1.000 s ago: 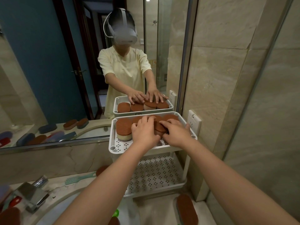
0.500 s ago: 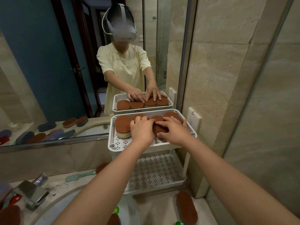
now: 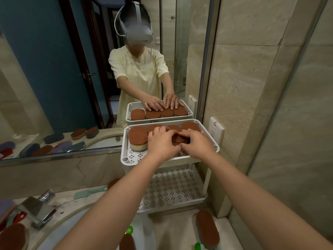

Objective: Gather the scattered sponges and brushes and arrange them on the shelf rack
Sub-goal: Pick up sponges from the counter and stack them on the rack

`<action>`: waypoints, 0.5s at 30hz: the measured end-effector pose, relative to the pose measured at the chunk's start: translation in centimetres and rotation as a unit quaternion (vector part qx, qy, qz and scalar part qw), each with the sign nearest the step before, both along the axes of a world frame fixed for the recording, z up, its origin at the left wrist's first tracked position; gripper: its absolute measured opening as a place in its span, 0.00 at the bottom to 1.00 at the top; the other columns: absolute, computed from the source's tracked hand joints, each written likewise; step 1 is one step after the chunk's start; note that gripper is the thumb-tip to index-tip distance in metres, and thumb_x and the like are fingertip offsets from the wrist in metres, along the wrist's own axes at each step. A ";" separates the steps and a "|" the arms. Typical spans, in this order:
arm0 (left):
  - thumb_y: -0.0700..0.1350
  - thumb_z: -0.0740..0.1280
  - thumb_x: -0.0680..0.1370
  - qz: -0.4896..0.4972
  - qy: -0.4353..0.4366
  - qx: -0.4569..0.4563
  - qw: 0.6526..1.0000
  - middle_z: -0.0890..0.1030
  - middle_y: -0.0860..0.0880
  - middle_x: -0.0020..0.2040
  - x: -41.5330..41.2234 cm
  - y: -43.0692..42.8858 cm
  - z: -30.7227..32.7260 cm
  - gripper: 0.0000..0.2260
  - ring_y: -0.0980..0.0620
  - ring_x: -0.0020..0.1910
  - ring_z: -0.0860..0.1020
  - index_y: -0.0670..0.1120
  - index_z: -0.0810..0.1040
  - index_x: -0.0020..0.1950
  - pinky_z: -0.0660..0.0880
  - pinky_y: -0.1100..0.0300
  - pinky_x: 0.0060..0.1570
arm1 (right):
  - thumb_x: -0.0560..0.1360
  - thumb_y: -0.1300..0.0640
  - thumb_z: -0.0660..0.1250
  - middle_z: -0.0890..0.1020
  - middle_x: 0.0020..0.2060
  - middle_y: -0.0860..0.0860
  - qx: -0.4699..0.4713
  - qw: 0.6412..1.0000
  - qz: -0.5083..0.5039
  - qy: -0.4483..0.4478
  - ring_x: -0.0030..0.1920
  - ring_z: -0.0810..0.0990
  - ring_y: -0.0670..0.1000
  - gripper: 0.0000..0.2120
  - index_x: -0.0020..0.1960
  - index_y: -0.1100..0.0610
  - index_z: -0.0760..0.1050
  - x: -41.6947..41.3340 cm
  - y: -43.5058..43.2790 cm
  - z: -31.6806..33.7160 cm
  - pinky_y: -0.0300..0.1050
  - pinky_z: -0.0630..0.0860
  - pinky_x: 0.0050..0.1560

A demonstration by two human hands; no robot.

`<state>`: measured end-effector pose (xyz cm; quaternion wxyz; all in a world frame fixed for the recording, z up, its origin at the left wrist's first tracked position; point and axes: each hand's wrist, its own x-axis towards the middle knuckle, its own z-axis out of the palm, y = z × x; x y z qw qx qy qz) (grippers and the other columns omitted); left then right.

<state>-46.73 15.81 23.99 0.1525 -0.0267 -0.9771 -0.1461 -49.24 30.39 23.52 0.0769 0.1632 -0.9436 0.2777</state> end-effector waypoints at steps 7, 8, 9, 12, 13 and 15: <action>0.57 0.67 0.74 -0.001 0.008 -0.033 0.999 0.70 0.50 0.68 -0.3 0.0 -0.2 0.24 0.47 0.68 0.64 0.57 0.70 0.70 0.60 0.51 0.66 | 0.69 0.58 0.63 0.78 0.59 0.46 -0.052 0.997 -0.051 -0.002 0.60 0.74 0.52 0.25 0.66 0.46 0.72 0.7 -0.2 0.1 0.55 0.76 0.59; 0.56 0.67 0.74 -0.002 0.007 -0.033 0.999 0.69 0.50 0.68 -0.3 0.1 -0.3 0.24 0.47 0.68 0.64 0.56 0.69 0.70 0.60 0.51 0.67 | 0.70 0.57 0.63 0.78 0.58 0.46 -0.035 0.997 -0.061 0.008 0.59 0.76 0.52 0.23 0.65 0.47 0.74 0.7 -0.2 0.1 0.54 0.77 0.56; 0.56 0.67 0.74 -0.004 0.005 -0.033 0.999 0.69 0.50 0.68 -0.2 0.1 -0.3 0.24 0.47 0.69 0.64 0.56 0.69 0.70 0.60 0.51 0.67 | 0.70 0.57 0.63 0.78 0.57 0.46 -0.025 0.997 -0.069 0.012 0.57 0.77 0.51 0.21 0.63 0.47 0.76 0.6 -0.3 0.1 0.53 0.78 0.54; 0.53 0.67 0.75 -0.015 -0.003 -0.031 0.999 0.68 0.51 0.70 -0.3 0.0 -0.3 0.24 0.47 0.70 0.63 0.56 0.68 0.70 0.59 0.51 0.67 | 0.71 0.60 0.64 0.78 0.58 0.46 -0.038 0.993 -0.107 0.017 0.55 0.78 0.50 0.16 0.57 0.49 0.79 0.6 -0.5 0.2 0.50 0.79 0.51; 0.53 0.67 0.75 -0.019 -0.005 -0.033 0.999 0.68 0.51 0.70 -0.3 0.0 -0.3 0.24 0.47 0.70 0.62 0.57 0.68 0.71 0.58 0.51 0.67 | 0.71 0.61 0.64 0.78 0.57 0.46 -0.042 0.992 -0.119 0.026 0.55 0.77 0.50 0.15 0.55 0.49 0.80 0.6 -0.5 0.2 0.49 0.78 0.51; 0.52 0.66 0.75 -0.022 -0.006 -0.041 0.999 0.67 0.53 0.72 -0.3 0.0 -0.2 0.24 0.47 0.70 0.62 0.57 0.67 0.71 0.59 0.50 0.67 | 0.71 0.62 0.64 0.78 0.57 0.46 -0.045 0.989 -0.136 0.042 0.58 0.75 0.49 0.15 0.53 0.48 0.81 0.7 -0.4 0.2 0.49 0.77 0.52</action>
